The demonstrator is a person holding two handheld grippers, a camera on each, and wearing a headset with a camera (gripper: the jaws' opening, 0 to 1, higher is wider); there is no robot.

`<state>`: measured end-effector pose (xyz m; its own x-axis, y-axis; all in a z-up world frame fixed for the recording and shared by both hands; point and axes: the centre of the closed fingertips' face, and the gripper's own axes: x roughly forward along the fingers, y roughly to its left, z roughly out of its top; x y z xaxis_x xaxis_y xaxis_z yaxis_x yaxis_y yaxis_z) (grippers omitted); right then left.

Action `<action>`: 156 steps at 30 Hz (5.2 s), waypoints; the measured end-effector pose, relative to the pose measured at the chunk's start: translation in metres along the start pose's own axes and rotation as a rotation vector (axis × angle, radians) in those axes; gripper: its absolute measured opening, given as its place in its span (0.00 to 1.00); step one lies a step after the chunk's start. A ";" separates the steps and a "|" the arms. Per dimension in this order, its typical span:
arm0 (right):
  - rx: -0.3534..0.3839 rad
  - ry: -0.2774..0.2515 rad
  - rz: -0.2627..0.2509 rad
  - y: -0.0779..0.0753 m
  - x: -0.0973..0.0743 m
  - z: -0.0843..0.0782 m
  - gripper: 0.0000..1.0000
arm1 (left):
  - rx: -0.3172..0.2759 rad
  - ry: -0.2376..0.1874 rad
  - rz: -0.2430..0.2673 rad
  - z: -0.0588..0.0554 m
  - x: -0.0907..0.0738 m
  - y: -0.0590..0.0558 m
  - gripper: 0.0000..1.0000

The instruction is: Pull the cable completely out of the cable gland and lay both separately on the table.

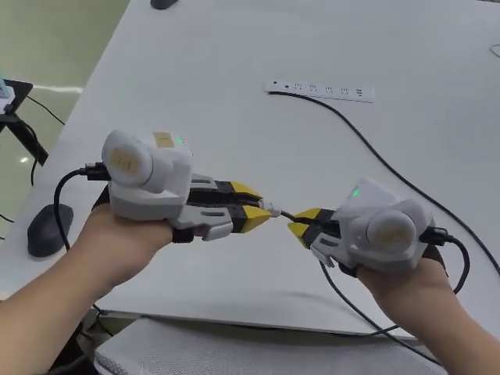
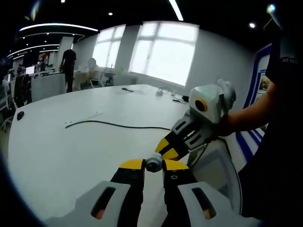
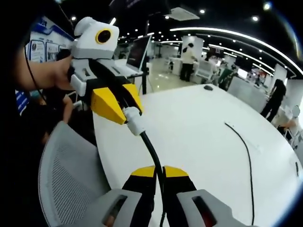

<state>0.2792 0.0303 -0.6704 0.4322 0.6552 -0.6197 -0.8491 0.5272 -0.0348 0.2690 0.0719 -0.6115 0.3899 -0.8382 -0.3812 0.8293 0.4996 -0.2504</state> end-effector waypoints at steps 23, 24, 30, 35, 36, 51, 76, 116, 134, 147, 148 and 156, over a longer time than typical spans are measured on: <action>0.042 0.077 -0.031 -0.011 -0.003 -0.032 0.00 | -0.051 -0.026 0.037 -0.014 -0.013 0.006 0.15; 0.039 0.079 -0.031 -0.010 -0.002 -0.031 0.00 | -0.048 -0.027 0.034 -0.017 -0.013 0.007 0.15; 0.009 0.098 -0.027 -0.004 0.008 -0.019 0.00 | 0.010 -0.041 0.026 -0.027 -0.018 0.011 0.15; 0.003 0.104 -0.053 -0.007 0.016 -0.006 0.00 | 0.009 -0.051 0.013 -0.033 -0.024 0.017 0.15; 0.007 0.105 -0.054 -0.008 0.018 -0.004 0.00 | 0.011 -0.051 0.014 -0.033 -0.025 0.019 0.15; 0.035 0.125 -0.081 -0.022 0.057 0.015 0.00 | 0.044 -0.049 -0.010 -0.055 -0.037 0.037 0.15; -0.122 0.171 0.059 0.005 0.162 0.042 0.00 | 0.005 -0.032 0.042 -0.126 -0.046 0.072 0.15; -0.272 0.316 0.246 0.068 0.254 0.020 0.00 | -0.058 0.018 0.097 -0.191 -0.034 0.112 0.15; -0.298 0.327 0.249 0.072 0.257 0.015 0.00 | -0.047 0.052 0.095 -0.204 -0.036 0.114 0.16; -0.350 0.337 0.243 0.073 0.256 0.018 0.05 | 0.000 0.114 0.096 -0.208 -0.036 0.111 0.16; -0.347 0.335 0.238 0.073 0.256 0.019 0.07 | 0.004 0.118 0.097 -0.208 -0.037 0.111 0.16; -0.314 0.284 0.222 0.066 0.241 0.036 0.18 | 0.005 0.129 0.124 -0.204 -0.036 0.114 0.23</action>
<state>0.3383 0.2430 -0.7941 0.1667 0.5366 -0.8272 -0.9812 0.1730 -0.0856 0.2679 0.2036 -0.8076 0.4351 -0.7353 -0.5197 0.7802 0.5960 -0.1900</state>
